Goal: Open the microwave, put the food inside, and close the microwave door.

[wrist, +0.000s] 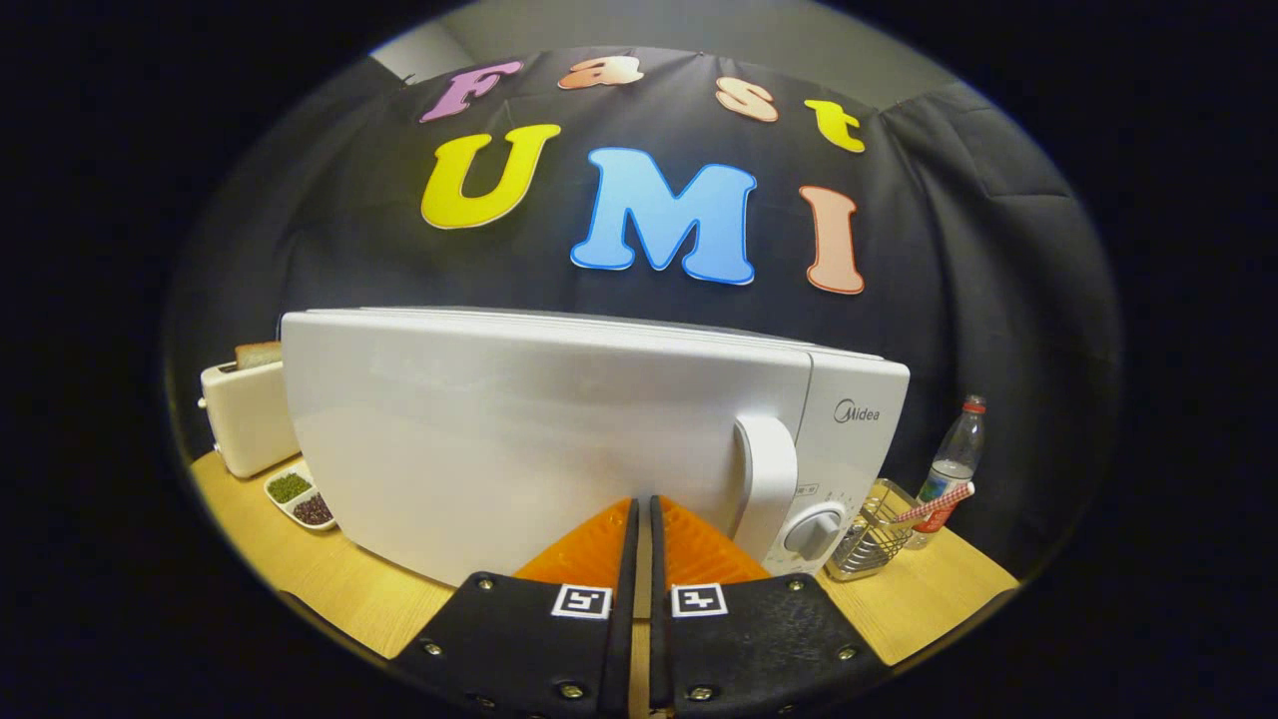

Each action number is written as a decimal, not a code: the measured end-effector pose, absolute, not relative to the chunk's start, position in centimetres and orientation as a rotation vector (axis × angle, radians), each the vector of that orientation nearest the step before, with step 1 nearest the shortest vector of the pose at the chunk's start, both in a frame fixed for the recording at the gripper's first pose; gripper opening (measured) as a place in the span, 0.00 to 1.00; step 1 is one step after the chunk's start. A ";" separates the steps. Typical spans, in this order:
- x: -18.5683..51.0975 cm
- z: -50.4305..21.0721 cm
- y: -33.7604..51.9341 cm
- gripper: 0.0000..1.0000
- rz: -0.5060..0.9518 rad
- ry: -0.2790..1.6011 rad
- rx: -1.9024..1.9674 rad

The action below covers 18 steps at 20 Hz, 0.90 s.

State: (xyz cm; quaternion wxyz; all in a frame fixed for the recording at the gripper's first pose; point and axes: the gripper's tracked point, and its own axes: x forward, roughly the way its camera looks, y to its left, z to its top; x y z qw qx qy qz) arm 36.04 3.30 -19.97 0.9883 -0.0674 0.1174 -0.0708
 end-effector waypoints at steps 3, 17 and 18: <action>34.9 -20.4 4.8 0.09 -0.053 0.269 -0.071; 20.7 -15.6 2.6 0.07 0.033 0.200 0.040; 19.4 -14.8 2.5 0.07 0.038 0.187 0.029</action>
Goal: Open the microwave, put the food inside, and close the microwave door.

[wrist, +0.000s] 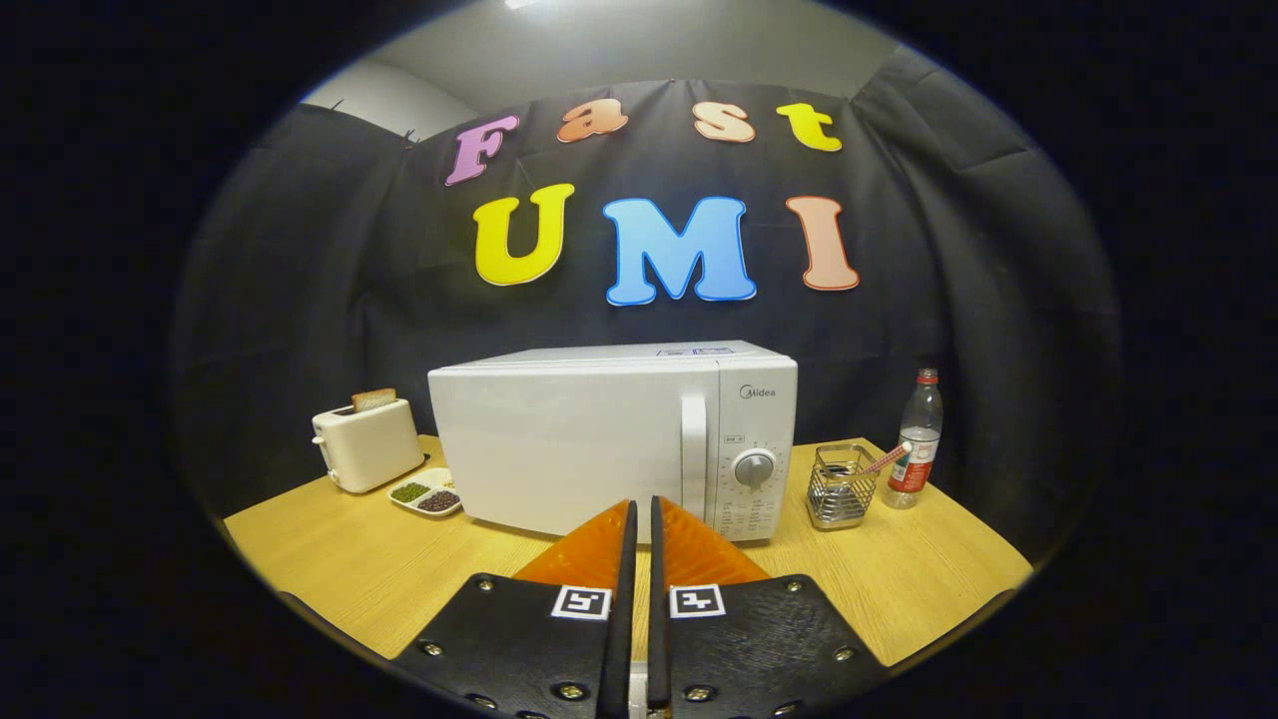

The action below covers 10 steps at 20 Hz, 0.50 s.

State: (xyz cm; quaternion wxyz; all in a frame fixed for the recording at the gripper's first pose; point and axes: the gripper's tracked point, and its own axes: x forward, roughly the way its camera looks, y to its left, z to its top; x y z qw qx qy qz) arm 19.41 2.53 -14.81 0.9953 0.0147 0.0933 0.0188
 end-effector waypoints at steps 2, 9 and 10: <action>16.7 -12.8 2.3 0.07 0.039 0.134 0.020; 9.3 -7.9 1.9 0.07 0.056 0.037 -0.015; 8.5 -7.3 2.0 0.07 0.057 0.027 -0.012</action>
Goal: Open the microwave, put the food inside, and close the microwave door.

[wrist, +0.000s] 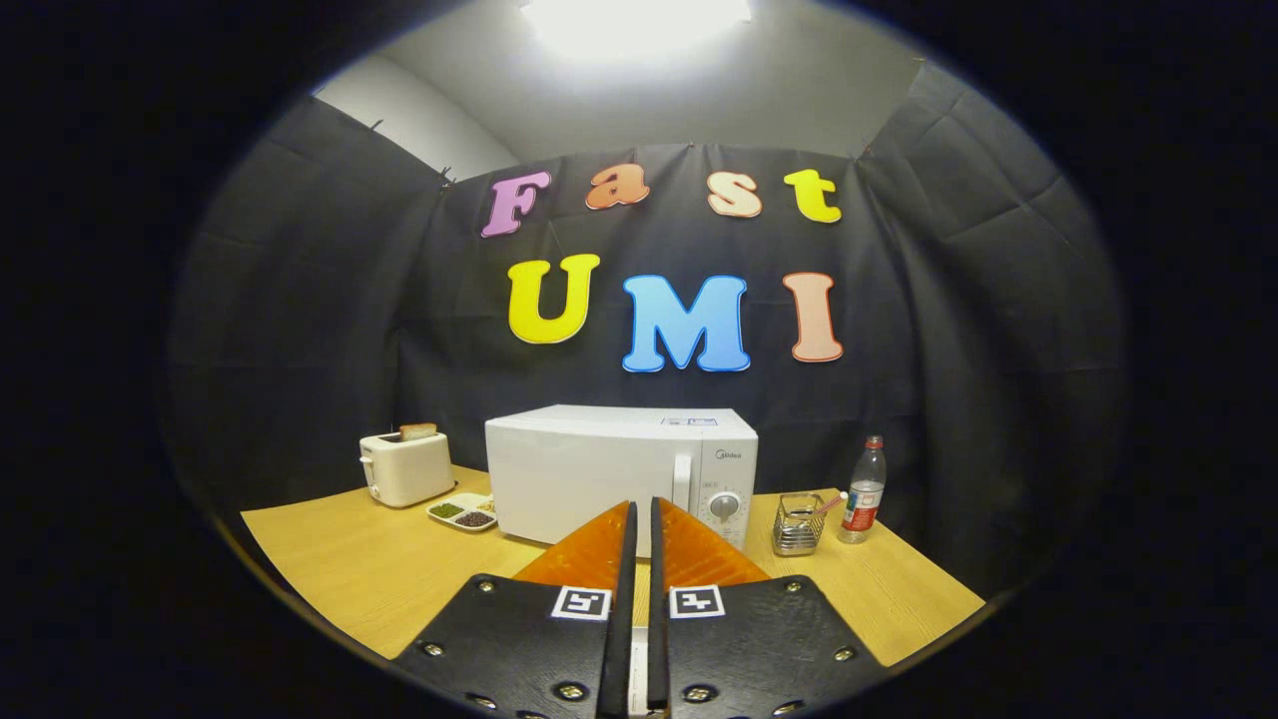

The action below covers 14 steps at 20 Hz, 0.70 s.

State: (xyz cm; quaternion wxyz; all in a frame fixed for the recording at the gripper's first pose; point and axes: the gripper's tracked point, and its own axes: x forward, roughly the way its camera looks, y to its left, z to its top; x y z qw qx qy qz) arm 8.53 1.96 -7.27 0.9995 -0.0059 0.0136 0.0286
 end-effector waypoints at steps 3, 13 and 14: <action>6.5 -5.1 2.2 0.07 0.081 0.005 -0.009; 1.7 -0.5 0.2 0.19 0.047 -0.087 0.035; 1.4 0.0 0.3 0.60 0.045 -0.101 0.053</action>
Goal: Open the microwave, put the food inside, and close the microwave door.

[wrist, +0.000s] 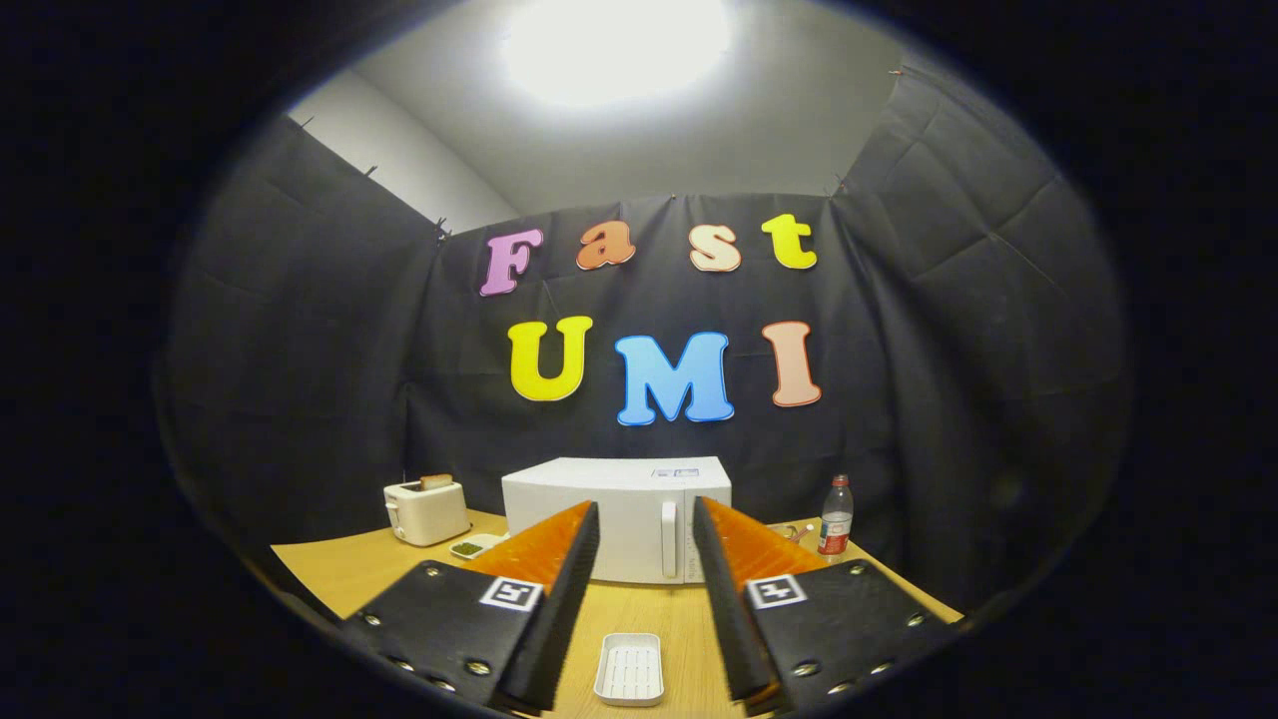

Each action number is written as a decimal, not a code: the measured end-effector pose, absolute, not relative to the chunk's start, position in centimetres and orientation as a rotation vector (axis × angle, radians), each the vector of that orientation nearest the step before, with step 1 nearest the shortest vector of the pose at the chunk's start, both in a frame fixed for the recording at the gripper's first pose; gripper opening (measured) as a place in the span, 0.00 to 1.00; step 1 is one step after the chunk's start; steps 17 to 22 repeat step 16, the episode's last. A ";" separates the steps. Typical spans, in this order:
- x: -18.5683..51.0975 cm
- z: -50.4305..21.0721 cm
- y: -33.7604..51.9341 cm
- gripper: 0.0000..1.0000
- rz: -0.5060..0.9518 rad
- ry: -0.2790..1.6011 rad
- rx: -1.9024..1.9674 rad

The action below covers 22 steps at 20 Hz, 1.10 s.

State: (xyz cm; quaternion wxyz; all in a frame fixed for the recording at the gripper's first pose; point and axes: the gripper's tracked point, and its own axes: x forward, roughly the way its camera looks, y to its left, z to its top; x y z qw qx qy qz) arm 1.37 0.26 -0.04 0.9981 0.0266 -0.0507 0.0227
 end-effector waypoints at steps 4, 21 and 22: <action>0.9 0.5 -0.1 0.99 0.041 -0.122 0.098; 1.2 0.1 0.6 0.99 0.043 -0.112 0.020; 1.2 0.1 0.6 0.99 0.043 -0.112 0.020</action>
